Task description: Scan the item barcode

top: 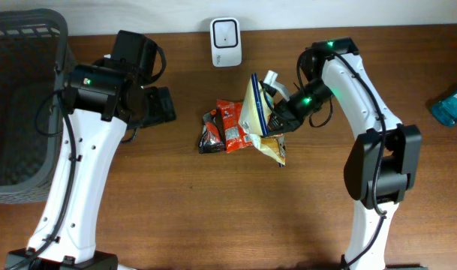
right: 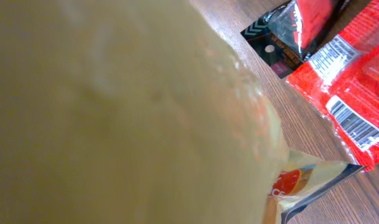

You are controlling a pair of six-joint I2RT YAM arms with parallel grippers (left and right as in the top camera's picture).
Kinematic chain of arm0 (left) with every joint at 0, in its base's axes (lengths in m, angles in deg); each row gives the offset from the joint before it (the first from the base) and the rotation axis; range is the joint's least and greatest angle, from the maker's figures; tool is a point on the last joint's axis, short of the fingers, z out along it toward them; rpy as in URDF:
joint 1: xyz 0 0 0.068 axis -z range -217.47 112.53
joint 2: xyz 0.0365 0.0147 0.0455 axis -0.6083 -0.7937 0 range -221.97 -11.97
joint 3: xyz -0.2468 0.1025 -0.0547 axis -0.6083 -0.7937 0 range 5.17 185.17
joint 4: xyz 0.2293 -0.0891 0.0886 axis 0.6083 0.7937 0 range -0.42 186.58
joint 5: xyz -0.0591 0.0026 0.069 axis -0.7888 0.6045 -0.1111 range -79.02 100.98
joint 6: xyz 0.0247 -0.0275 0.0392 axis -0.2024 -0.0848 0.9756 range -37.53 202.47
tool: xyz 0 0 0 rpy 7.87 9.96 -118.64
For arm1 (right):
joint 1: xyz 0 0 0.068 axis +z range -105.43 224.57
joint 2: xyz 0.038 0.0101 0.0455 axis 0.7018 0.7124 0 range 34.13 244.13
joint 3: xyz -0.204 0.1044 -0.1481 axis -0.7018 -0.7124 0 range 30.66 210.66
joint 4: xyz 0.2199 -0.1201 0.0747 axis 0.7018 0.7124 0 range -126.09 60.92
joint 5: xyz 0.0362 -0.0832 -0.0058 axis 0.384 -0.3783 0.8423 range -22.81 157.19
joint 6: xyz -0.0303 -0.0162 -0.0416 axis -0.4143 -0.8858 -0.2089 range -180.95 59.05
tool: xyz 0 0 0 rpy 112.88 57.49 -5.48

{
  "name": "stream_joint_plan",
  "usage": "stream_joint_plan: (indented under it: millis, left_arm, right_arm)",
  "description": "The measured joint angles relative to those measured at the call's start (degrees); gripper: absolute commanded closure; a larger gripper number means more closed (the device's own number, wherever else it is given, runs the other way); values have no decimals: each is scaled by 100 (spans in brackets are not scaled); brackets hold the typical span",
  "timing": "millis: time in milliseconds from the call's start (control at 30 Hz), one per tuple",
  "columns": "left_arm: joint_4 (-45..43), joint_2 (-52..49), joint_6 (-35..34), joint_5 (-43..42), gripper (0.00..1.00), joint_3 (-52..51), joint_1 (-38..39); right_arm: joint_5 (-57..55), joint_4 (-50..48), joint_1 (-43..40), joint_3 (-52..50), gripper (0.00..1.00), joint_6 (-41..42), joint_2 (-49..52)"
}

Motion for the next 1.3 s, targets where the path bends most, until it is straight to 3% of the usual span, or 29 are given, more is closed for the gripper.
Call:
stream_joint_plan:
  millis: [133, 200, 233, 267, 333, 367, 433, 533, 767, 1033, 1300]
  left_arm:
    - [0, 0, 0, 2, 1, 0, 0]
    - [-11, 0, 0, 0, 1, 0, 0]
    - [-20, 0, 0, 2, 1, 0, 0]
    - [-22, 0, 0, 2, 1, 2, 0]
    - [0, 0, 0, 0, 1, 0, 0]
    - [2, 0, 0, 2, 1, 0, 0]
    - [-4, 0, 0, 0, 1, 0, 0]
    - [-7, 0, 0, 2, 1, 0, 0]
    - [-2, 0, 0, 2, 1, 0, 0]
    - [0, 0, 0, 2, 1, 0, 0]
    - [-9, 0, 0, 0, 1, 0, 0]
  right_arm:
    - [-7, -125, 216, 0, 96, -52, 0]
    - [-13, -883, 236, 0, 96, 564, 0]
    - [-140, -1718, 219, -9, 96, 1506, 0]
    - [-627, -2970, 195, -24, 96, 3101, 7]
    - [-1123, -3738, 181, -26, 96, 4328, 9]
    - [-1709, -4590, 184, -22, 96, 5530, 9]
    - [-2664, -5574, 240, -20, 96, 6760, 9]
    - [-4113, -6638, 595, -22, 96, 7757, 9]
    - [-6192, -7796, 1486, -22, 96, 8373, 238]
    - [-6275, -8002, 1419, -20, 96, 8511, 796]
    - [-6640, -4885, 988, 310, 96, 8275, 590]
